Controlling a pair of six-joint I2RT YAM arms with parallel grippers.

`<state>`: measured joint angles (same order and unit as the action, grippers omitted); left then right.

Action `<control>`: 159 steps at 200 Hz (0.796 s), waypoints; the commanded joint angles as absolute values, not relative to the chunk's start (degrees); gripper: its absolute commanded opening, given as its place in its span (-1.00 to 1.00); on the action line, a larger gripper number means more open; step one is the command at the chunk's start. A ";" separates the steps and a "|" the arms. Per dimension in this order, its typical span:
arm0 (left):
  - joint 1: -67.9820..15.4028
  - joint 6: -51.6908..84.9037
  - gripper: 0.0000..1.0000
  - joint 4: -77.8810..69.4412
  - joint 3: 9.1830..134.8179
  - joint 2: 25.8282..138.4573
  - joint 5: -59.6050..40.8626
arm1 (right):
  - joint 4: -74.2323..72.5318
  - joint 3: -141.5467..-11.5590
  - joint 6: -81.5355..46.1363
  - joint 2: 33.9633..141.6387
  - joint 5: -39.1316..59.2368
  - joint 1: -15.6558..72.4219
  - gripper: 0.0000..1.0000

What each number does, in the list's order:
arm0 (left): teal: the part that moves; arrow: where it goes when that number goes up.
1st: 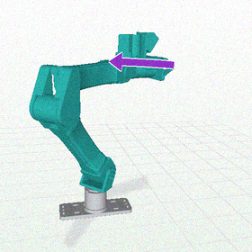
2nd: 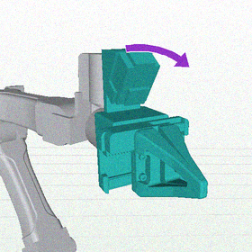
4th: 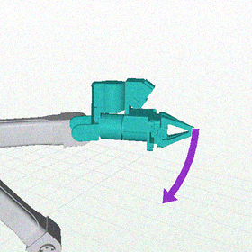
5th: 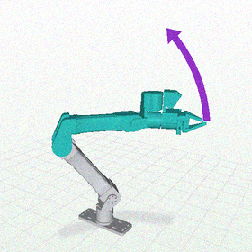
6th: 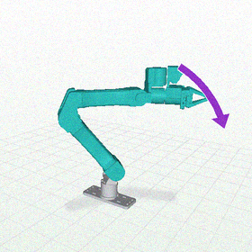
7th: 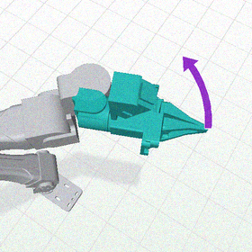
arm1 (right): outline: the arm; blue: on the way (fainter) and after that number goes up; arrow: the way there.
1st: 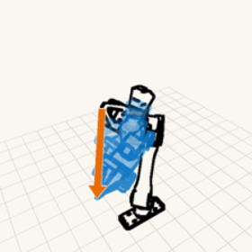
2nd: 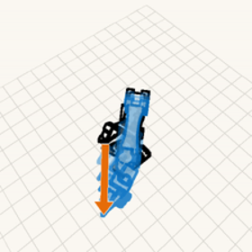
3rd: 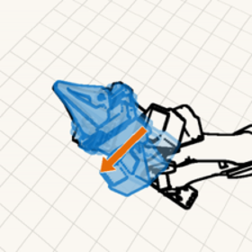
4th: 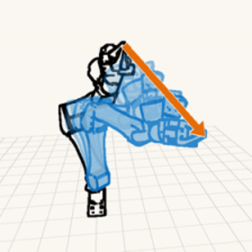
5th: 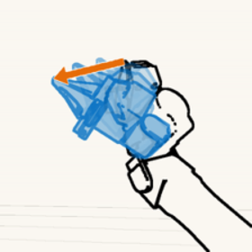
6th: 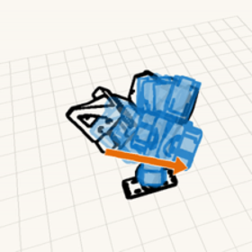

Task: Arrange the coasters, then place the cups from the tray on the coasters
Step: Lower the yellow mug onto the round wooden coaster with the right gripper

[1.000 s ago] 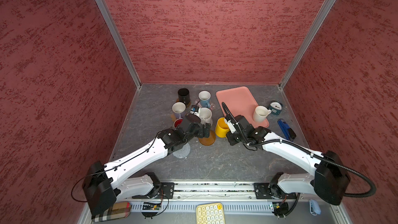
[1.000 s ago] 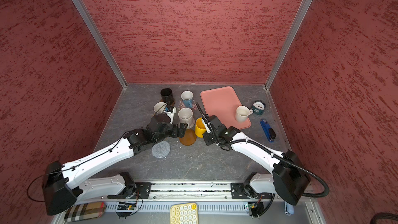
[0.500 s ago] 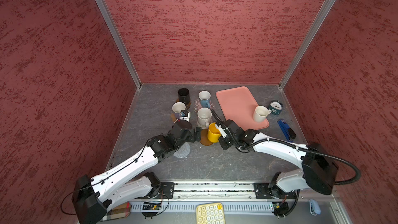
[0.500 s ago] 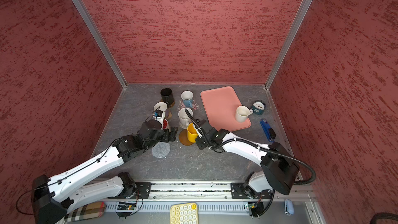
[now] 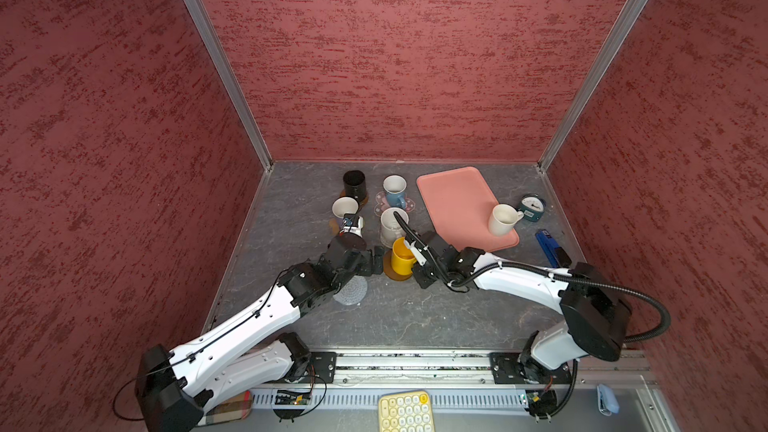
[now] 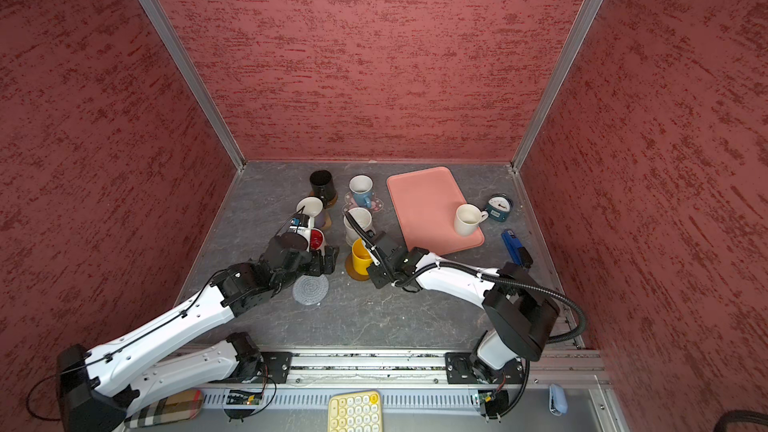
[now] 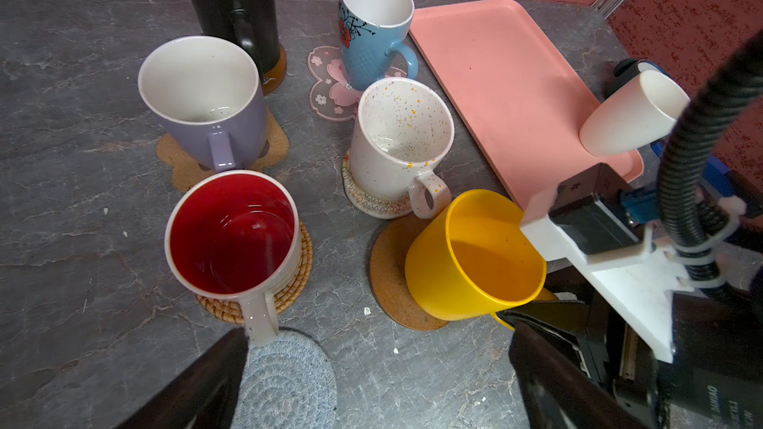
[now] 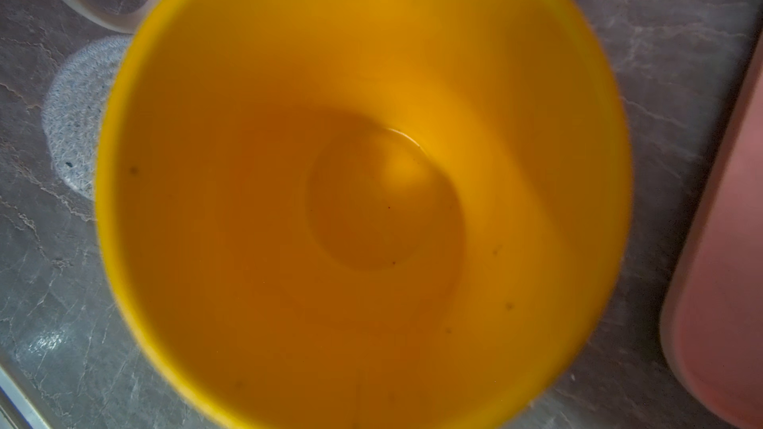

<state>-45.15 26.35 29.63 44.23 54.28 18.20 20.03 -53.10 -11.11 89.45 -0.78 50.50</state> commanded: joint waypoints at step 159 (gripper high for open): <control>-43.83 26.28 0.99 31.04 43.61 52.82 18.37 | 16.02 -56.75 -9.34 90.71 -3.51 50.95 -0.14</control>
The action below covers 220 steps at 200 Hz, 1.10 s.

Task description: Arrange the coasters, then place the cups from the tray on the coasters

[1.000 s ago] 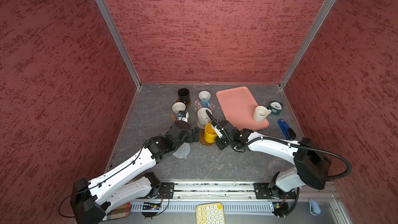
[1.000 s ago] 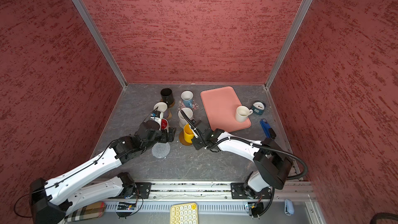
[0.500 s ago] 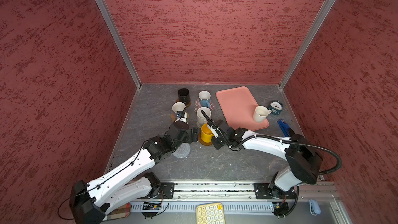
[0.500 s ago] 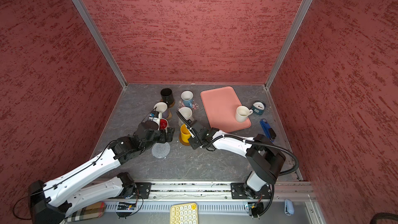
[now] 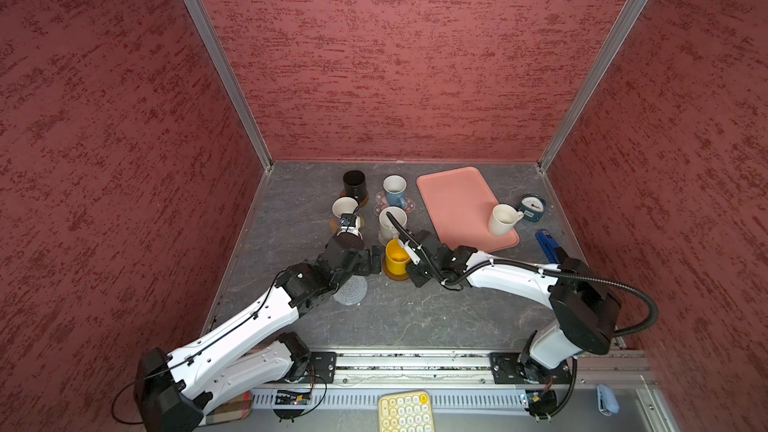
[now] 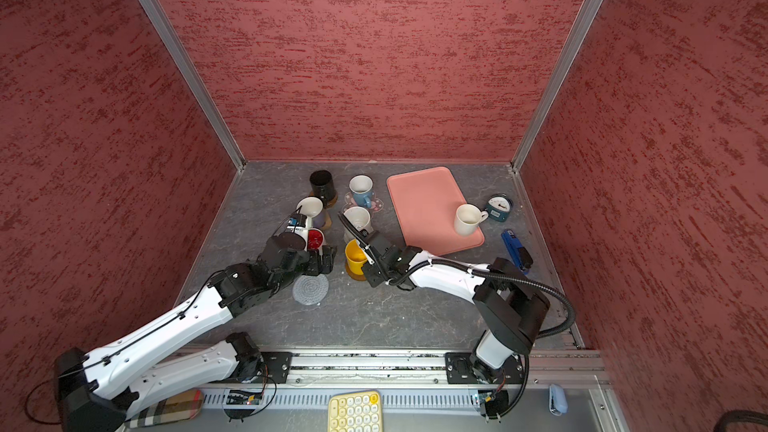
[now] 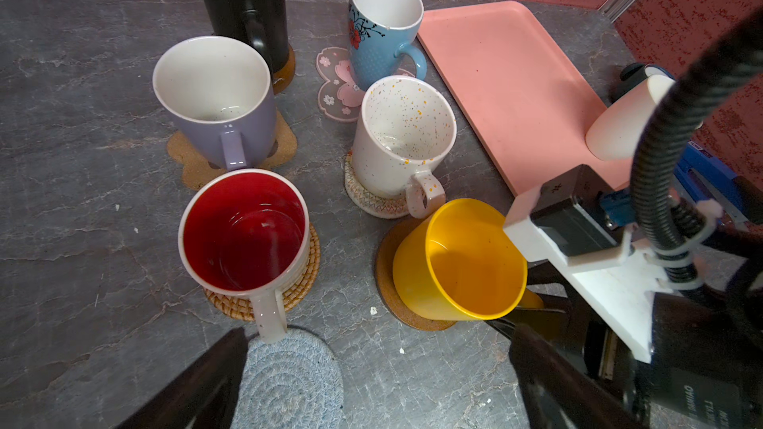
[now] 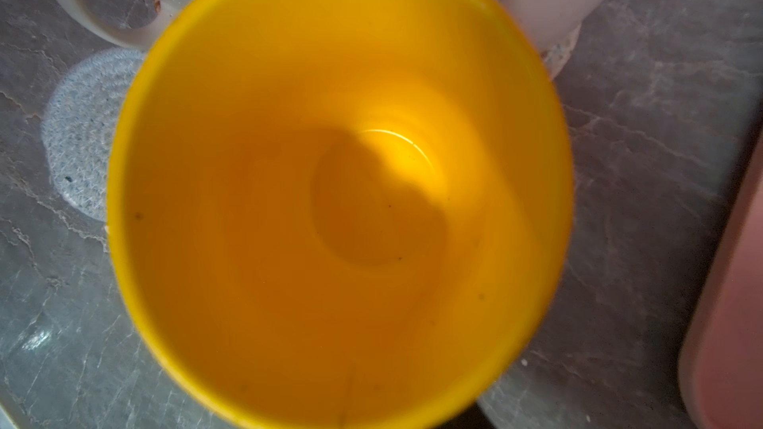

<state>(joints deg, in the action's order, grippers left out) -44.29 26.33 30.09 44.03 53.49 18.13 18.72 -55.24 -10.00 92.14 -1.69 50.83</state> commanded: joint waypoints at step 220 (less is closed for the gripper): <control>-44.71 24.30 0.99 30.17 54.44 63.87 14.68 | 14.20 -47.95 -22.09 63.76 9.45 18.97 0.72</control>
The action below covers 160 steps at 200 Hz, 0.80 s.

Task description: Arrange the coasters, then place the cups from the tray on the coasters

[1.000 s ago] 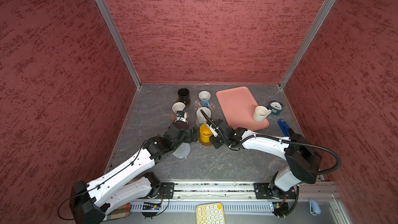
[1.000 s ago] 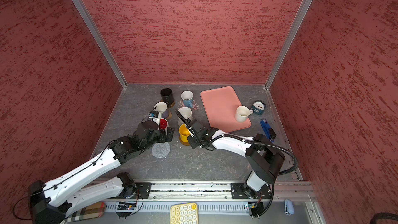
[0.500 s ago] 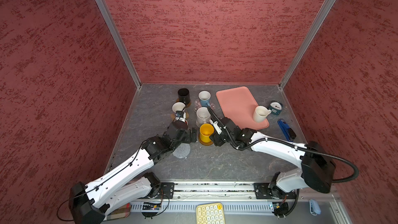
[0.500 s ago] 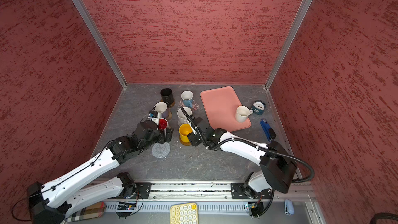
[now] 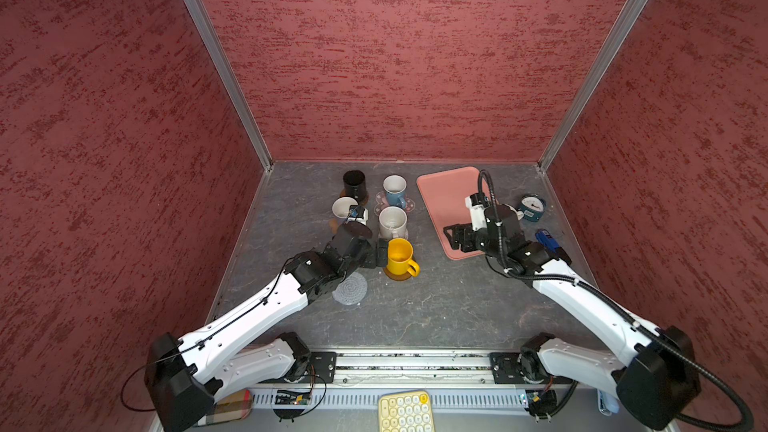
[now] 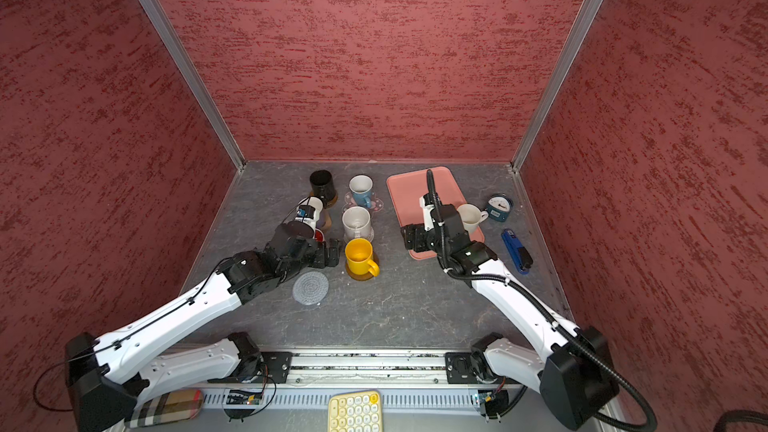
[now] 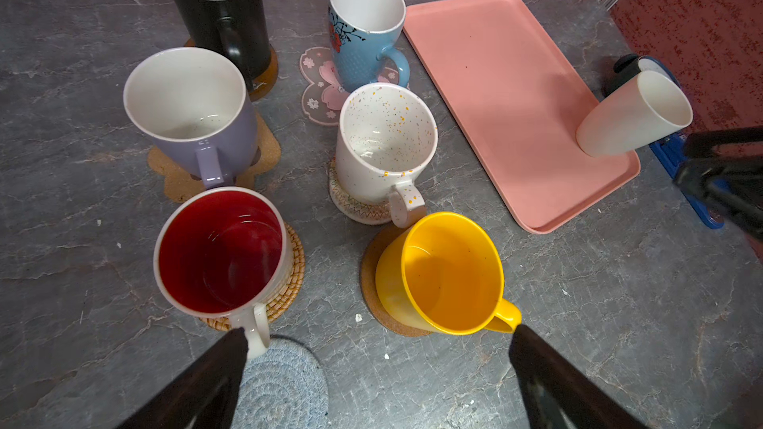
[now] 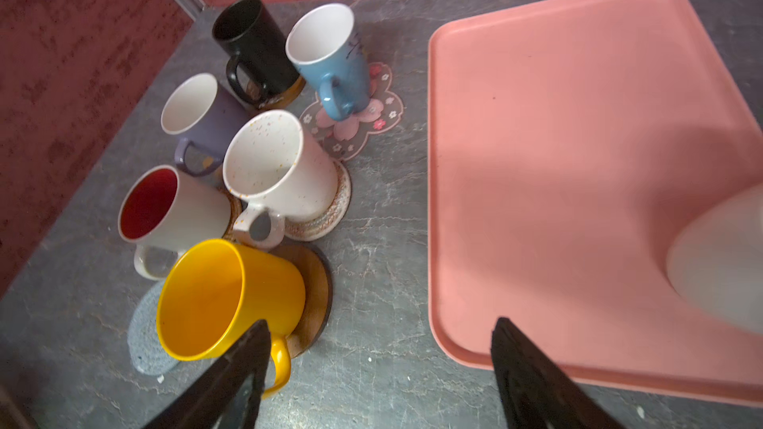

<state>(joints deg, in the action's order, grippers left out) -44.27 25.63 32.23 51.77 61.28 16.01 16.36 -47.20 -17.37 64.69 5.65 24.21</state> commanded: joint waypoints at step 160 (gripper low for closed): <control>-45.22 19.17 0.99 25.31 64.93 76.97 11.28 | 15.67 -48.54 -21.29 69.70 6.27 12.53 0.49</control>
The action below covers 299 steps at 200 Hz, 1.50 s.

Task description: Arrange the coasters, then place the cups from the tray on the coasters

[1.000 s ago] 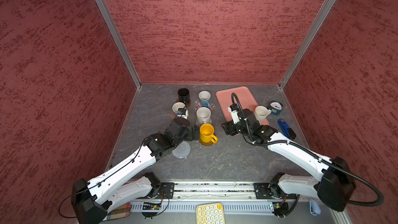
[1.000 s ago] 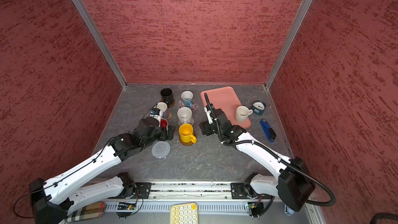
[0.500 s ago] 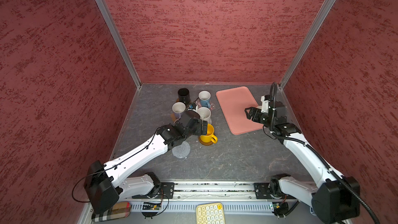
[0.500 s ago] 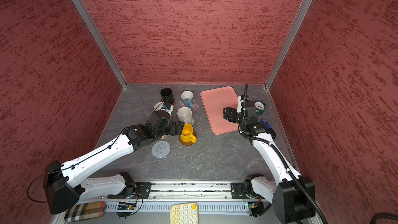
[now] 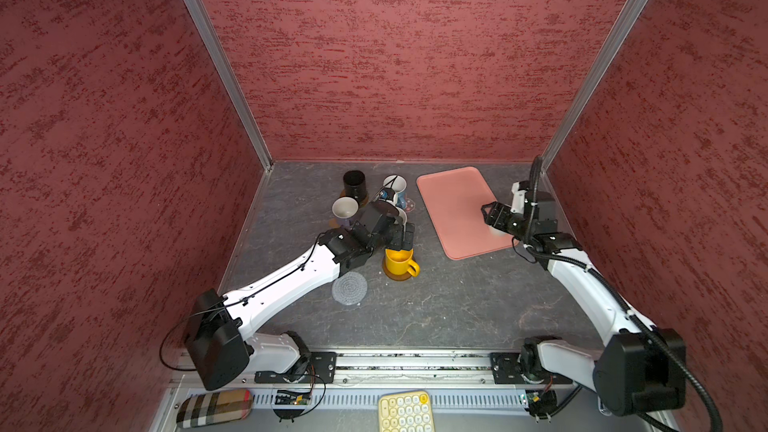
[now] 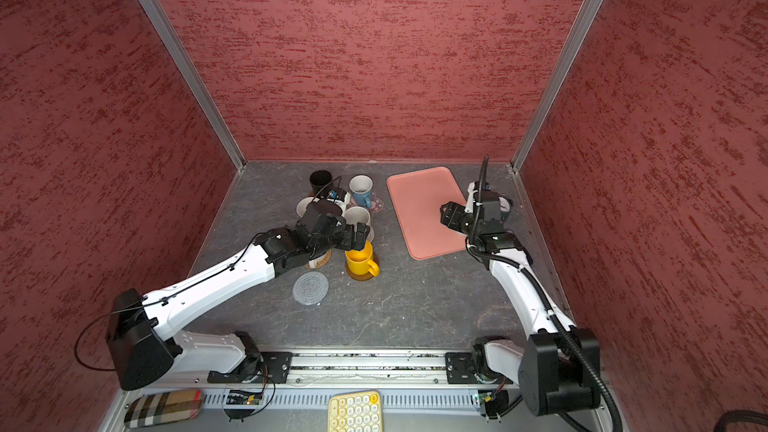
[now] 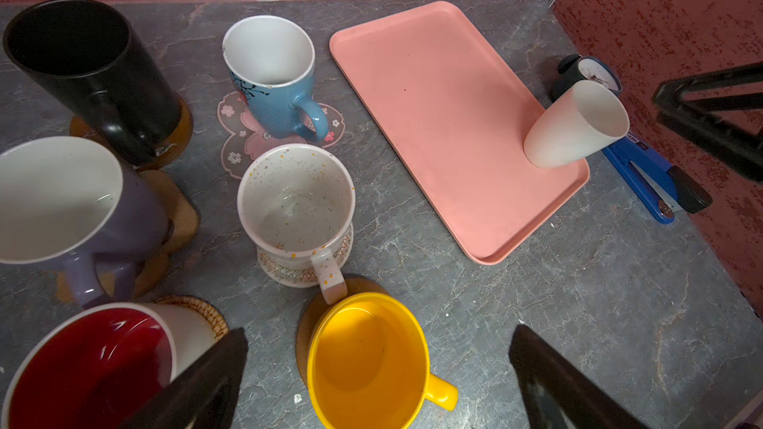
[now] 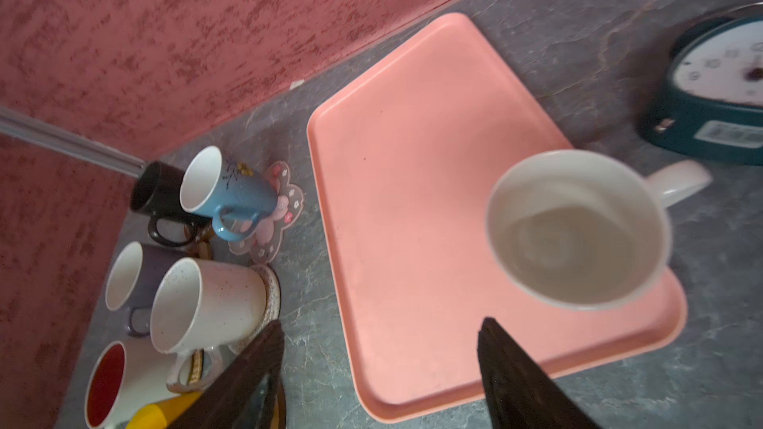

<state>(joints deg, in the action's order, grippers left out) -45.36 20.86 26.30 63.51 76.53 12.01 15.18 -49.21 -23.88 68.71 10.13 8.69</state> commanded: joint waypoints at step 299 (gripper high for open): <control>-43.97 21.25 0.99 29.19 57.83 64.18 12.80 | 1.14 -50.90 -25.93 100.81 16.23 33.85 0.42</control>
<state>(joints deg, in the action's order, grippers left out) -44.29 20.82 28.69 58.19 65.60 12.10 1.06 -49.71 -24.51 99.37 13.50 32.73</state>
